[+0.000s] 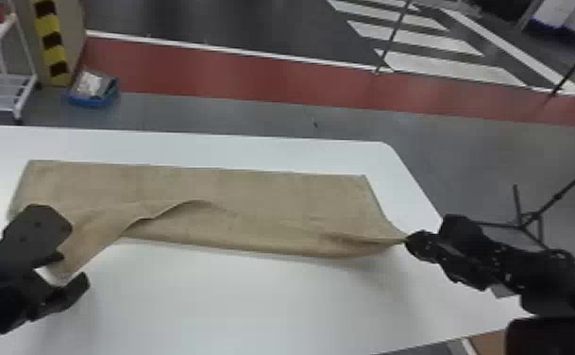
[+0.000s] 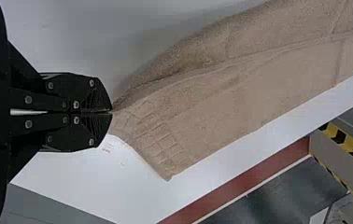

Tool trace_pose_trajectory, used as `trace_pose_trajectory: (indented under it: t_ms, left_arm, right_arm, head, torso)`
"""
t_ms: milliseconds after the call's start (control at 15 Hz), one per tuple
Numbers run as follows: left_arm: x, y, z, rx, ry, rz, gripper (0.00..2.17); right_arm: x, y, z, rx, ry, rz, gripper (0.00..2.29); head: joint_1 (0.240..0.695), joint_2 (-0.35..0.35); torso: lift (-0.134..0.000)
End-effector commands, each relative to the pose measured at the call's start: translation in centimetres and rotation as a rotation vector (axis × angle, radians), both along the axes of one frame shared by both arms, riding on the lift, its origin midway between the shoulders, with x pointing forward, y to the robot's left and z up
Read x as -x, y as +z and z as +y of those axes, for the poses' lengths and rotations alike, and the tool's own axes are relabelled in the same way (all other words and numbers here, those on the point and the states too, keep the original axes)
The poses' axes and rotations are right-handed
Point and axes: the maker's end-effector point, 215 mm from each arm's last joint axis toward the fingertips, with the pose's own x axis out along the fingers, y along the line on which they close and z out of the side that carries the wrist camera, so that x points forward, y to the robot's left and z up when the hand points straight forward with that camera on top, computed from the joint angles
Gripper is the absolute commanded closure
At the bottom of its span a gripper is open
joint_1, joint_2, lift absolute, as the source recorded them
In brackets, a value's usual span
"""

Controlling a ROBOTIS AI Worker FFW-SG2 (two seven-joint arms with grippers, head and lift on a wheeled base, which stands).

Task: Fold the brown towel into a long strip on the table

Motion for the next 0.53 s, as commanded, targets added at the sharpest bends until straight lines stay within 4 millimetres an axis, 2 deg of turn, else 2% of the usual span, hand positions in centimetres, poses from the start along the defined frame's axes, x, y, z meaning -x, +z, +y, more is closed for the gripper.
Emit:
trace_pose_trajectory:
  t_ms: [0,200,267,333,467]
  left_arm:
    - [-0.2,0.1,0.3,-0.006,0.001,-0.002,0.72]
    - [0.0,0.2,0.9,0.000,0.012,0.011,0.73]
    - [0.1,0.1,1.2,-0.001,0.021,0.019,1.10]
    - [0.0,0.5,1.4,0.004,0.028,0.014,1.29]
    - [0.4,1.8,2.2,0.022,0.038,0.012,1.29]
  right_arm:
    - [0.0,0.0,0.1,-0.001,0.000,-0.001,1.47]
    - [-0.2,0.4,0.1,-0.002,-0.002,-0.010,1.47]
    - [-0.3,0.5,-0.1,-0.002,-0.009,-0.014,1.48]
    - [-0.5,0.7,-0.2,-0.004,-0.010,-0.020,1.48]
    - [-0.6,1.0,-0.7,-0.007,-0.019,-0.027,1.47]
  head:
    - [0.695,-0.325]
    - [0.695,-0.321]
    - [0.695,-0.317]
    - [0.695,-0.315]
    - [0.695,-0.312]
  torso:
    - [-0.123]
    - [-0.123]
    - [-0.123]
    - [-0.123]
    - [-0.123]
